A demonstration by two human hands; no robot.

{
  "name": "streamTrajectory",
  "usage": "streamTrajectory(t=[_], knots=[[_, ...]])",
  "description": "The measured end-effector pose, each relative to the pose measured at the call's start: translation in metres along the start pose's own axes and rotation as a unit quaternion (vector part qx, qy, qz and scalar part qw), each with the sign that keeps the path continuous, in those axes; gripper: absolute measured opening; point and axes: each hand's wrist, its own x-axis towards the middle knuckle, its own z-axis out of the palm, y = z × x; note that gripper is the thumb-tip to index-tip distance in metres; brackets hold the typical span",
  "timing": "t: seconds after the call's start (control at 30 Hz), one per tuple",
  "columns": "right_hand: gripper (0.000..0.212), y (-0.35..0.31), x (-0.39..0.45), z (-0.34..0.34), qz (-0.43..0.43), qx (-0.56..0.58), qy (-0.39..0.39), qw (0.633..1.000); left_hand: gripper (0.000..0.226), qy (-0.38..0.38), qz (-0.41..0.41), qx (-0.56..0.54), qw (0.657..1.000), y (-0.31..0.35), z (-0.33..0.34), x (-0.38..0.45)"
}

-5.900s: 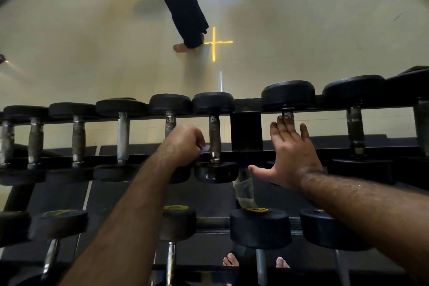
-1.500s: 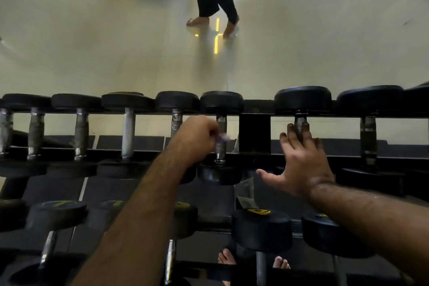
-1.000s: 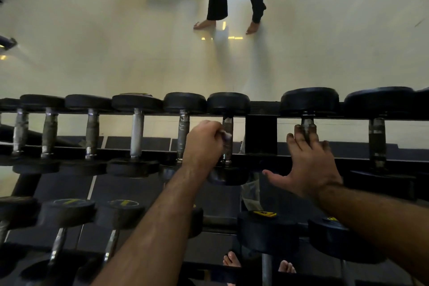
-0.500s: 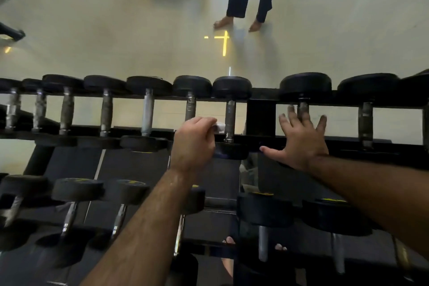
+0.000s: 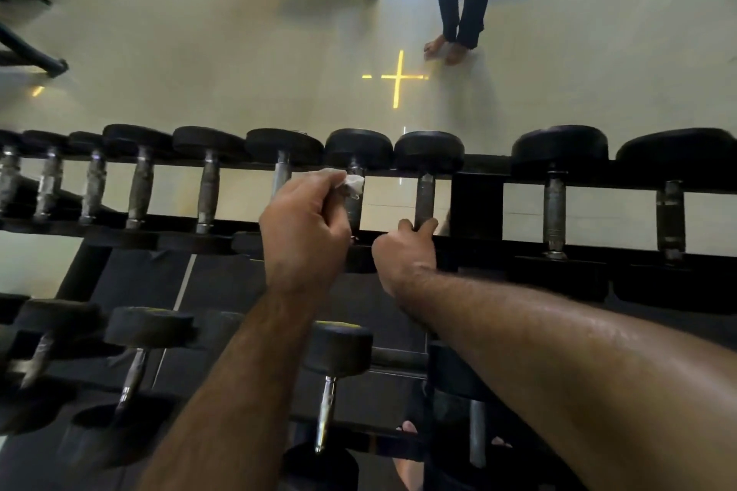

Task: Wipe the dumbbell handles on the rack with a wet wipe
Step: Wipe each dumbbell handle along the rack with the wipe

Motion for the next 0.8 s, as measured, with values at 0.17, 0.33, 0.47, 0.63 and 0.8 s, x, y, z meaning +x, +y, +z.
streamTrajectory(t=[0.17, 0.33, 0.47, 0.63, 0.8], knots=[[0.025, 0.026, -0.006, 0.019, -0.027, 0.059, 0.096, 0.993, 0.021, 0.005, 0.004, -0.027, 1.000, 0.001, 0.003, -0.008], [0.053, 0.056, -0.007, 0.053, -0.140, 0.218, 0.243, 0.935, 0.022, 0.032, -0.010, -0.056, 0.998, 0.007, 0.021, -0.003], [0.068, 0.077, -0.008, 0.069, -0.213, 0.202, 0.246, 0.924, 0.020, 0.027, -0.006, -0.069, 0.997, 0.016, 0.036, 0.003], [0.091, 0.109, -0.023, 0.038, -0.208, 0.131, 0.139, 0.959, 0.016, -0.040, 0.017, -0.043, 0.998, 0.019, 0.058, 0.005], [0.126, 0.190, -0.051, 0.031, 0.110, 0.150, 0.207, 0.960, 0.019, -0.077, 0.017, -0.011, 0.997, 0.014, 0.085, 0.011]])
